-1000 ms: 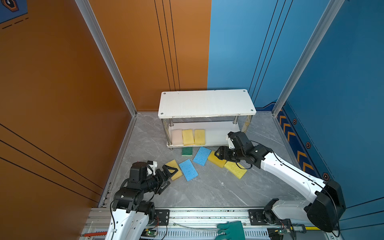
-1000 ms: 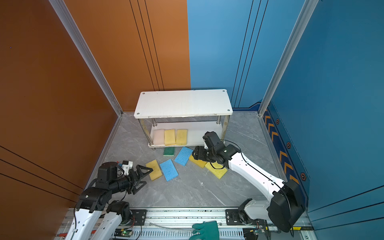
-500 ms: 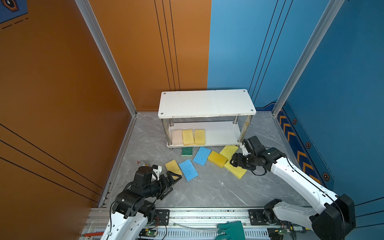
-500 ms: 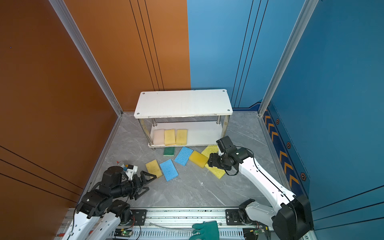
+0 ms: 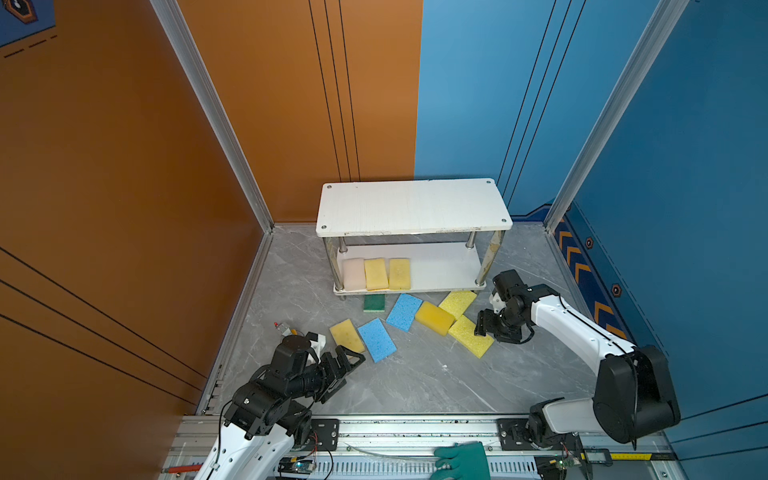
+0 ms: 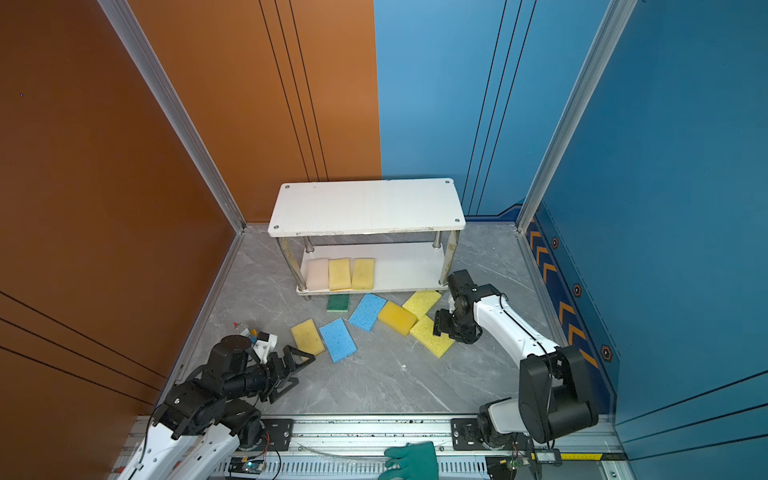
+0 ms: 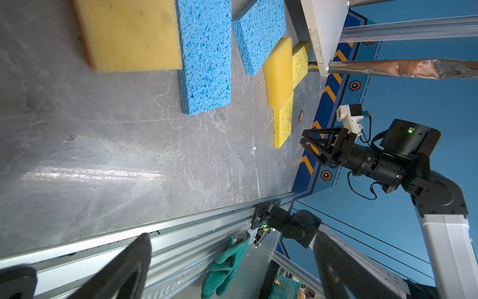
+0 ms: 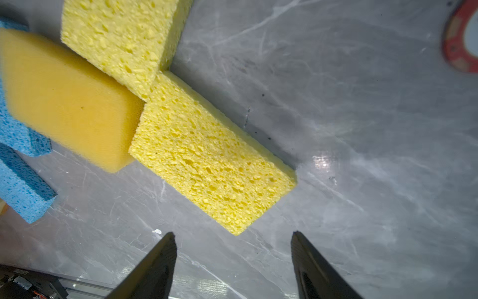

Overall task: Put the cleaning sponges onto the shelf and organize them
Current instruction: 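Withdraw the right gripper from the shelf toward the yellow sponges nearer the robot, then lower the open right gripper onto the bright yellow cellulose sponge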

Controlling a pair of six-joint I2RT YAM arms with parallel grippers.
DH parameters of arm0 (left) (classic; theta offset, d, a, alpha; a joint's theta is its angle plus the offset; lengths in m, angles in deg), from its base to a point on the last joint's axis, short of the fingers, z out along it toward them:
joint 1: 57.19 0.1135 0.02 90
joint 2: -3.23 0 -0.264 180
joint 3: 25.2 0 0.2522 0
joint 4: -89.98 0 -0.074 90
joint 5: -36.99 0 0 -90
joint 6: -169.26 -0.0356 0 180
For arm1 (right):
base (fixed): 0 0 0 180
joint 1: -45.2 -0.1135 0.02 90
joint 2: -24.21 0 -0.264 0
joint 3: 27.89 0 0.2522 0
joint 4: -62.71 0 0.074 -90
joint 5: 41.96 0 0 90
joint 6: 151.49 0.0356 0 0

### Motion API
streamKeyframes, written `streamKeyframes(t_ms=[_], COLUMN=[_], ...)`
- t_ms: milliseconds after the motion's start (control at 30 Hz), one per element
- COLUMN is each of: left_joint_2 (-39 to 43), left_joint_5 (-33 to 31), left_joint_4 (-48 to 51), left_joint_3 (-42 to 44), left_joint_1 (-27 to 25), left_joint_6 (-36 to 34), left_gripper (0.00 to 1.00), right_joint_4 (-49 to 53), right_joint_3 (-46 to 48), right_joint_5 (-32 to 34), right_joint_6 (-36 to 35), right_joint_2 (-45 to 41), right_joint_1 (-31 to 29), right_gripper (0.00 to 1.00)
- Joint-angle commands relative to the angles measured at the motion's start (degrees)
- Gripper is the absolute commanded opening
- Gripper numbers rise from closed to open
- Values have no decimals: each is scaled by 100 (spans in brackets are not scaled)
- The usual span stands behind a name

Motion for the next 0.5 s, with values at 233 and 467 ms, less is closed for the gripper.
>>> streamKeyframes(t_ms=[233,467], left_joint_2=[201,172], left_joint_5=[-57,-45], left_joint_4=[48,48], left_joint_3=[182,158], left_joint_1=[-37,-37], left_joint_6=[101,114], left_gripper=[98,98], right_joint_4=[-257,-308], right_joint_3=[-410,-560], right_joint_5=[-307,-287], right_joint_6=[-503,-836], right_joint_2=[636,945], right_joint_1=[115,125], right_gripper=[70,70])
